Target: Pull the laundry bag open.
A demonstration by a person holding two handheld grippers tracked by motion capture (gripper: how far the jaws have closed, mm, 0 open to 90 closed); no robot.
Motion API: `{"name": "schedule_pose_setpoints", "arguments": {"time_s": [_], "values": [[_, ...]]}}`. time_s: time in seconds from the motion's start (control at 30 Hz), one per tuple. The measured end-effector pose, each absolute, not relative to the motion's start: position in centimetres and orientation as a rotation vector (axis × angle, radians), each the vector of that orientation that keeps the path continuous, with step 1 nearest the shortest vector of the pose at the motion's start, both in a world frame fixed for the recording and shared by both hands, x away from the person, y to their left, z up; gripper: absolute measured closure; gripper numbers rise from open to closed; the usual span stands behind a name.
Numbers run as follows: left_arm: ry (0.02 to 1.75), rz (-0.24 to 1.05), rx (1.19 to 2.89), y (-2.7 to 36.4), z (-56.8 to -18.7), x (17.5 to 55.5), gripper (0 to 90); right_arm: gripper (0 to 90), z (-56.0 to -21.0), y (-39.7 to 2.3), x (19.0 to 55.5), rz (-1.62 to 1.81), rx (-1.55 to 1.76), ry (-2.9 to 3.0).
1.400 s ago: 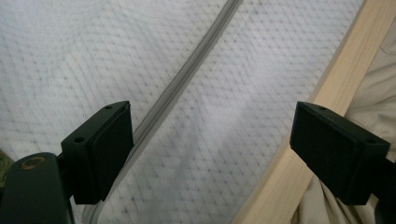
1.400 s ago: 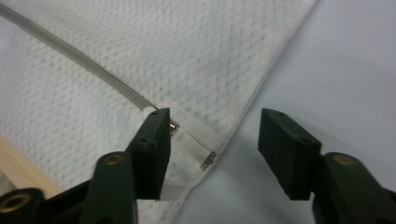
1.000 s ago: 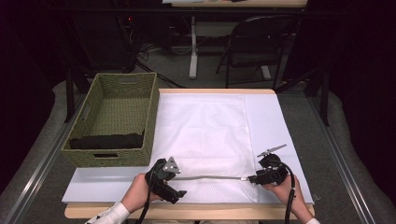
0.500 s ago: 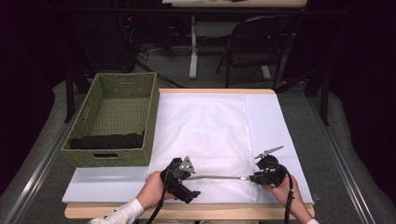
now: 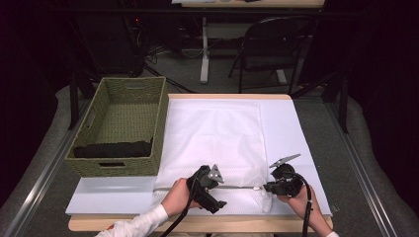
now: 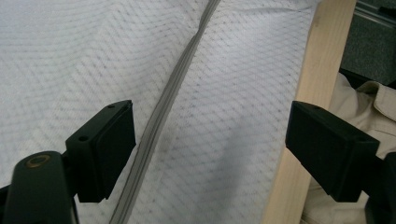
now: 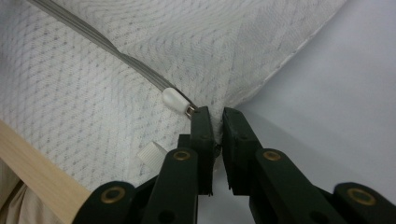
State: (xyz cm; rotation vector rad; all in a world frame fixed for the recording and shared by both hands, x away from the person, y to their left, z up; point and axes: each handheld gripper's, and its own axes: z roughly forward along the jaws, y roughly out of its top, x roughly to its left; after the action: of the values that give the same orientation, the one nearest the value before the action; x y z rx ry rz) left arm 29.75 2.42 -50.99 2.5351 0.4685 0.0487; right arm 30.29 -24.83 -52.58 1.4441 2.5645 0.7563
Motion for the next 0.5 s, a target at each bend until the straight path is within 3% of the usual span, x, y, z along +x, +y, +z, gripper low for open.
{"name": "schedule_pose_setpoints", "arguments": {"time_s": [0.5], "values": [[0.365, 0.005, 2.527, -1.6, -51.4, 30.3, 14.7, 83.9, -51.5, -25.2, 29.6, 0.837, 1.326, 2.561]]}}
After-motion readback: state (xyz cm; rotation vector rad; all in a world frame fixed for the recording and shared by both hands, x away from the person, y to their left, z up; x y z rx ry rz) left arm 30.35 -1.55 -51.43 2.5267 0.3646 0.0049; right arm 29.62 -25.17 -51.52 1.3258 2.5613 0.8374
